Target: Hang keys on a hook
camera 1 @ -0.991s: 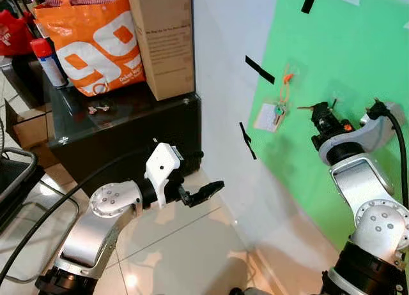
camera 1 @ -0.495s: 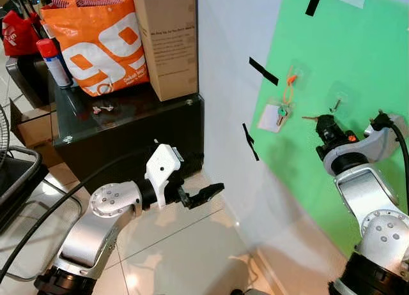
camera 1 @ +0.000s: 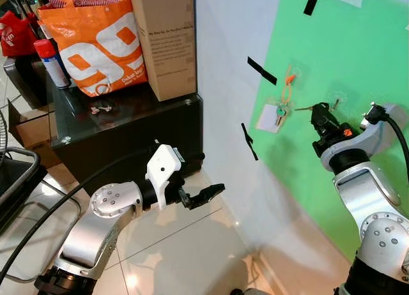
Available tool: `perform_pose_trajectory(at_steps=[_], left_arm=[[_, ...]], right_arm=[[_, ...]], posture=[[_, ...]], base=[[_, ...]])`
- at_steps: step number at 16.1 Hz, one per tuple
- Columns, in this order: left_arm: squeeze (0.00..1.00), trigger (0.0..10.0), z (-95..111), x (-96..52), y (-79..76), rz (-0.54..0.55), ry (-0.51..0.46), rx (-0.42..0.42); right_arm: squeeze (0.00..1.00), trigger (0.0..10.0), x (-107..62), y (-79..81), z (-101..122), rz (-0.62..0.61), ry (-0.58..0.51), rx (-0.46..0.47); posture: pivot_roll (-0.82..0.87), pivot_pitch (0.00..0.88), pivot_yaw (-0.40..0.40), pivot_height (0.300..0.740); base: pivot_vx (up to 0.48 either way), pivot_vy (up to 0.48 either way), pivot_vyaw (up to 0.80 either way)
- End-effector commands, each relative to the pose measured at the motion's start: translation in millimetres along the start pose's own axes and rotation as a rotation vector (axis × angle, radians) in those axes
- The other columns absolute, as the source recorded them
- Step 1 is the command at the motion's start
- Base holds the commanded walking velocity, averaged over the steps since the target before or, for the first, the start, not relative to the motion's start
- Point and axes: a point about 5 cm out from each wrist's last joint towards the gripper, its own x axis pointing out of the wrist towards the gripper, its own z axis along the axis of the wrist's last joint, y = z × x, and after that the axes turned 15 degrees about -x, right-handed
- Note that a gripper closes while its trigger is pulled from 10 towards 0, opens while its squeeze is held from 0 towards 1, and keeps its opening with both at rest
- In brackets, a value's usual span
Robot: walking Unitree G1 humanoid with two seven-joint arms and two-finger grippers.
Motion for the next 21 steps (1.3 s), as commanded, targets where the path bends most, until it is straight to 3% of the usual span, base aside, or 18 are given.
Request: perform_pose_trajectory(at_steps=[1,7,10,17,21], left_arm=[[0.0,10.0,3,0.0,-2.4,-0.012,-0.005,0.02],[0.0,10.0,3,0.2,-2.6,-0.012,-0.005,0.02],[0.0,10.0,2,-0.2,-2.8,-0.008,-0.005,0.017],[0.0,10.0,3,-0.8,-1.6,-0.014,-0.003,0.014],[0.0,10.0,4,-0.9,-1.3,-0.016,-0.001,0.015]], right_arm=[[0.0,10.0,0.2,3.4,7,0.012,-0.034,-0.013],[0.0,10.0,10.6,-7.7,6,-0.091,-0.008,0.051],[0.0,10.0,9.5,-11.3,-3,-0.112,0.046,0.087],[0.0,10.0,3.1,-23.8,-7,-0.183,0.057,0.206],[0.0,10.0,0.7,-21.9,-10,-0.163,0.084,0.182]], posture=[[-0.06,0.0,0.019,0.74],[-0.06,0.0,0.012,0.74],[-0.05,0.0,0.007,0.74],[-0.06,0.0,0.02,0.74],[-0.06,0.0,0.024,0.74]], base=[[0.0,0.0,0.0],[0.0,0.0,0.0],[0.0,0.0,0.0],[0.0,0.0,0.0],[0.0,0.0,0.0]])
